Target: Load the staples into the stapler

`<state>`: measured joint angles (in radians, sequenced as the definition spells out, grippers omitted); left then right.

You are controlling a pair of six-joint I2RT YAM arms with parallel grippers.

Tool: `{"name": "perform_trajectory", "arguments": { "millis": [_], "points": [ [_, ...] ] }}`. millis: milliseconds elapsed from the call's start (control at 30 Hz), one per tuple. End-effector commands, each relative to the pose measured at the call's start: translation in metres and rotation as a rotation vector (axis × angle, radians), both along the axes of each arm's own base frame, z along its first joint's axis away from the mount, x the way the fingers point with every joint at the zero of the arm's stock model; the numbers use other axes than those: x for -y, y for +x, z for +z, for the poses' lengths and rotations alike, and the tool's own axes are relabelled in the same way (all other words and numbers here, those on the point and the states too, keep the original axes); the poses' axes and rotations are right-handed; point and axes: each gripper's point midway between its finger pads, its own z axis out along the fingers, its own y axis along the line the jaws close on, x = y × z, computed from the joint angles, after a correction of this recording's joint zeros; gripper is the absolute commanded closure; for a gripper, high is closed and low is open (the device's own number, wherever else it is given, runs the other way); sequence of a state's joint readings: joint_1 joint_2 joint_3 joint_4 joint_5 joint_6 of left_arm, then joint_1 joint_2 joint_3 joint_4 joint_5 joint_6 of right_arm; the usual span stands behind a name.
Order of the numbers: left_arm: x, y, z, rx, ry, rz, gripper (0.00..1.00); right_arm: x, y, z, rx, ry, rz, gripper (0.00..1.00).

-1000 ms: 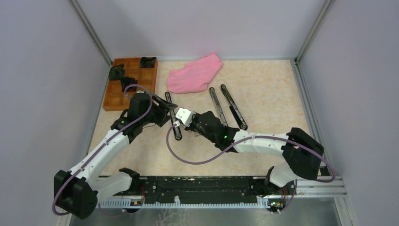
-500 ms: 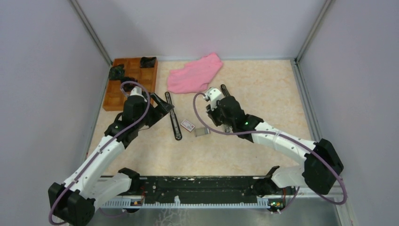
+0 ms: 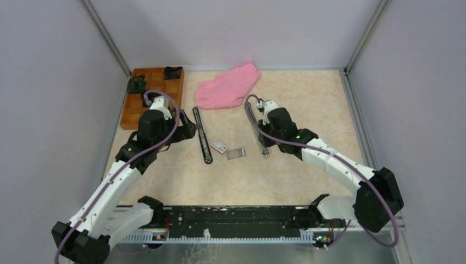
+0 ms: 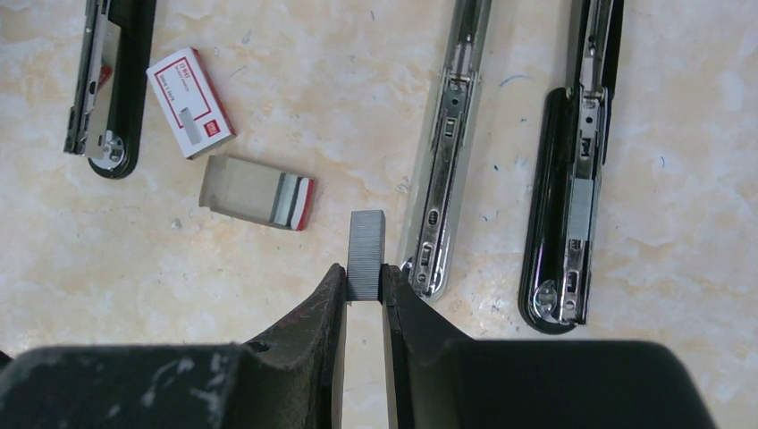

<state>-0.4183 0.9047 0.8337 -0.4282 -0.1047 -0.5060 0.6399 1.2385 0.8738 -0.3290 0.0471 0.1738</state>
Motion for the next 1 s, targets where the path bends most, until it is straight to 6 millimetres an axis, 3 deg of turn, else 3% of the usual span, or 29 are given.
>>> {"name": "perform_trajectory", "arguments": {
  "millis": [0, 133, 467, 967],
  "points": [
    [-0.009, 0.004, 0.023, 0.092, 0.132, -0.064, 0.01, 0.002, 0.012, 0.019, -0.008, 0.066, -0.078, 0.99],
    [-0.01, 0.006, 0.028, 0.124, 0.198, -0.11, 0.01, 0.009, 0.015, 0.007, -0.039, 0.058, -0.106, 0.99],
    [-0.022, 0.003, 0.009, 0.109, 0.266, -0.099, 0.01, 0.012, 0.025, -0.024, -0.13, 0.058, -0.148, 0.99],
    [-0.024, 0.005, 0.001, 0.083, 0.276, -0.098, 0.01, 0.015, 0.036, -0.046, -0.158, 0.017, -0.188, 0.99]
  ]
}}
